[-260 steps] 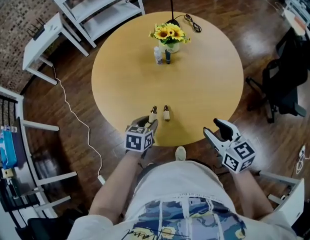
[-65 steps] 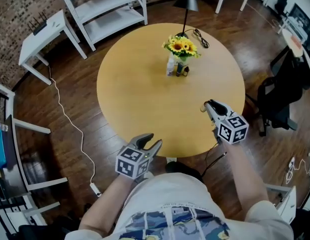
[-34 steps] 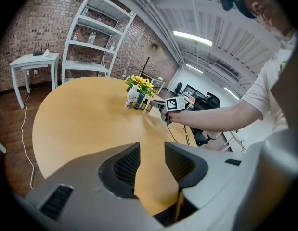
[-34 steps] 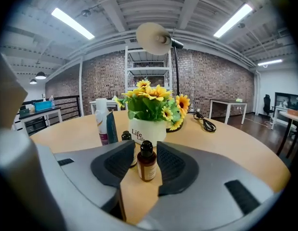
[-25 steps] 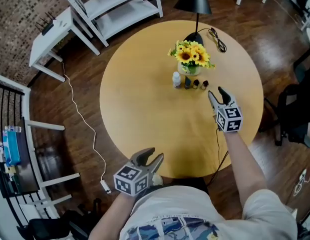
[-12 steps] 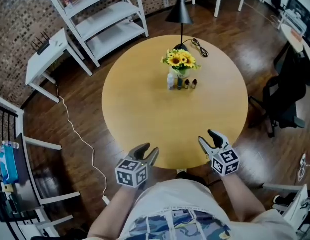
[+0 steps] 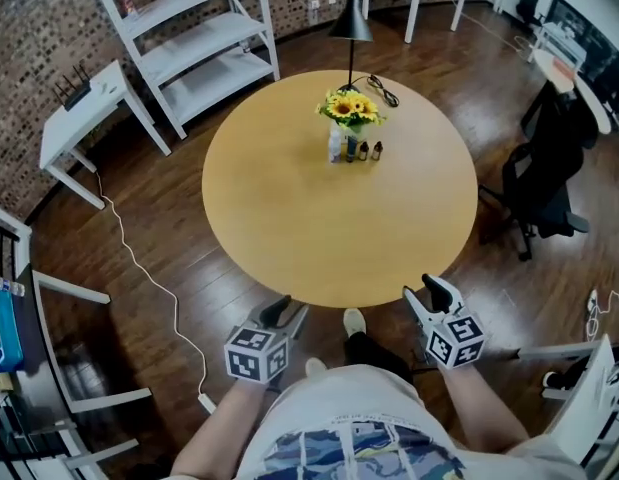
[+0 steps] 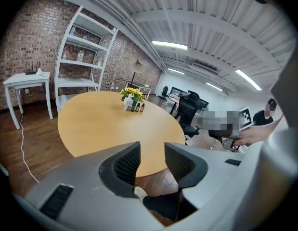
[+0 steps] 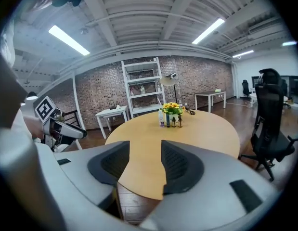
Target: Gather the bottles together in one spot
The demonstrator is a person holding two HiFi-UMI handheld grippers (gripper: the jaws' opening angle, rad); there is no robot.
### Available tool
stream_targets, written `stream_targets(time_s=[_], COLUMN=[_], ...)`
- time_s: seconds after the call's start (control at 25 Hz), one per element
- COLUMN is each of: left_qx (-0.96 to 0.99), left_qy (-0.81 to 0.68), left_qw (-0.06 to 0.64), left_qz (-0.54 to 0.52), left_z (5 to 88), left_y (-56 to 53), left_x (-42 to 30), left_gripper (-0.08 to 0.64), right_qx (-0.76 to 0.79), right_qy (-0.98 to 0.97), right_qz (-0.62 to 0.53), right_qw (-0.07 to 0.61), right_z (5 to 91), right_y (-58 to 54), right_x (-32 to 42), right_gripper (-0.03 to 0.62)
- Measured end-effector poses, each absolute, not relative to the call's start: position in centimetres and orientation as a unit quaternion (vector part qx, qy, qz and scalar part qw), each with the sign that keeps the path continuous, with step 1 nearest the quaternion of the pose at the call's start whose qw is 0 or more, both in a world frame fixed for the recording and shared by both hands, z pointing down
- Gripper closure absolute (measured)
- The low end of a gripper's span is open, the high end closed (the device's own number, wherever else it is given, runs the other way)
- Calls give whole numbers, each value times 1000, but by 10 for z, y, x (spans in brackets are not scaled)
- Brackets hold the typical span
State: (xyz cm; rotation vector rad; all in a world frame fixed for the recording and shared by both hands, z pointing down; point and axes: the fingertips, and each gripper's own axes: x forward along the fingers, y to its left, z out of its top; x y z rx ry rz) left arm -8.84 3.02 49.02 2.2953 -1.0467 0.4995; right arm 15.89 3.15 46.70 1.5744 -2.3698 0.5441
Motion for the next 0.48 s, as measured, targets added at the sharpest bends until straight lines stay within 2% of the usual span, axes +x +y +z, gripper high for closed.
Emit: stream_targets(time_s=[0.48], left_qx=[856], left_qy=[-396], left_qw=[280], left_qz=[181], left_z=[493], left_y=[83], left_x=[-129], left_gripper=[396], right_qx=[533], right_qy=[-808], right_qz=[196], right_qw=[153], right_z=[470], right_y=[122], right_x=[117], right_gripper=[362])
